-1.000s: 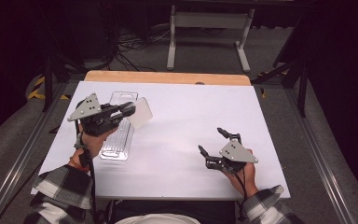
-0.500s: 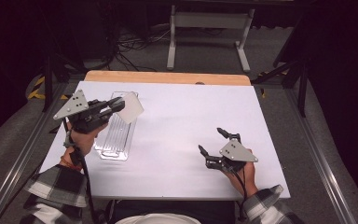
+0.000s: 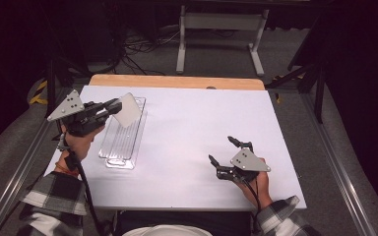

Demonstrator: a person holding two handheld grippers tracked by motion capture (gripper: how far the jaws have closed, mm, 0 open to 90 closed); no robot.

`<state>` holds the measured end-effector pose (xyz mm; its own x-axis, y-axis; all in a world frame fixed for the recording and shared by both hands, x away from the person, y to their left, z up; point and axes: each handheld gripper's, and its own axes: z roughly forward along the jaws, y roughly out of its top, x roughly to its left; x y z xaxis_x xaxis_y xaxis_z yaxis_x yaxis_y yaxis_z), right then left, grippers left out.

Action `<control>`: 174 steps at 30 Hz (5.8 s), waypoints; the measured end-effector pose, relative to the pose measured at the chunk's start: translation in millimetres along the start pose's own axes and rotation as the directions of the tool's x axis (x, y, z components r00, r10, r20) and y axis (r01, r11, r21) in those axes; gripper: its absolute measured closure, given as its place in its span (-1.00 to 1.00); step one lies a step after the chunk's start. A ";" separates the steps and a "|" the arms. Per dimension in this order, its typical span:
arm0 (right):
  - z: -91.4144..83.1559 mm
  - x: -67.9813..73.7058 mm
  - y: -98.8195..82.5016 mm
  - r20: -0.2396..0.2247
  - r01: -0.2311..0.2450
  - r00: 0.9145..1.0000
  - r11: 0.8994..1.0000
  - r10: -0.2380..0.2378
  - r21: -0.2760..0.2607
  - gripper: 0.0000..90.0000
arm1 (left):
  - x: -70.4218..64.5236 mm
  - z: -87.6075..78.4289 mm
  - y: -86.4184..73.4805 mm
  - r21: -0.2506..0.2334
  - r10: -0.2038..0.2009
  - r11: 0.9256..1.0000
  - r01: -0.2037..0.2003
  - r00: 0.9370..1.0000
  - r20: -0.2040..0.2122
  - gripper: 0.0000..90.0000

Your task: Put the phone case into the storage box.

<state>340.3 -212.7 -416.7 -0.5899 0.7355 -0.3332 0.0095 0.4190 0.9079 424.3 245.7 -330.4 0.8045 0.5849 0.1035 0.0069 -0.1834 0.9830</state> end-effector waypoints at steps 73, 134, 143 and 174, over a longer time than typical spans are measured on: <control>6.6 5.0 -16.5 -0.057 -0.011 0.998 0.992 0.018 0.123 -0.62 | 111.1 93.6 -42.1 0.290 0.022 0.957 -0.012 0.999 -0.029 0.68; 10.8 15.9 -16.3 -0.138 0.046 0.990 0.987 -0.025 0.155 -0.59 | 109.3 88.0 -41.8 0.340 0.168 0.935 -0.099 0.969 -0.179 0.25; 10.9 16.5 -15.8 -0.136 0.048 0.990 0.986 -0.026 0.158 -0.59 | 100.3 70.2 -39.5 0.309 0.163 0.947 -0.088 0.960 -0.226 0.01; 7.4 16.5 -12.3 -0.127 0.044 0.992 0.989 -0.027 0.138 -0.58 | 65.3 26.6 -73.4 0.240 -0.031 0.966 0.097 0.964 -0.266 -0.09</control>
<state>336.4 -201.8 -435.2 -0.6877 0.6505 -0.3225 0.0945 0.5206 0.8485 492.2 276.3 -399.8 0.6169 0.7793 0.1100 0.2273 -0.3103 0.9231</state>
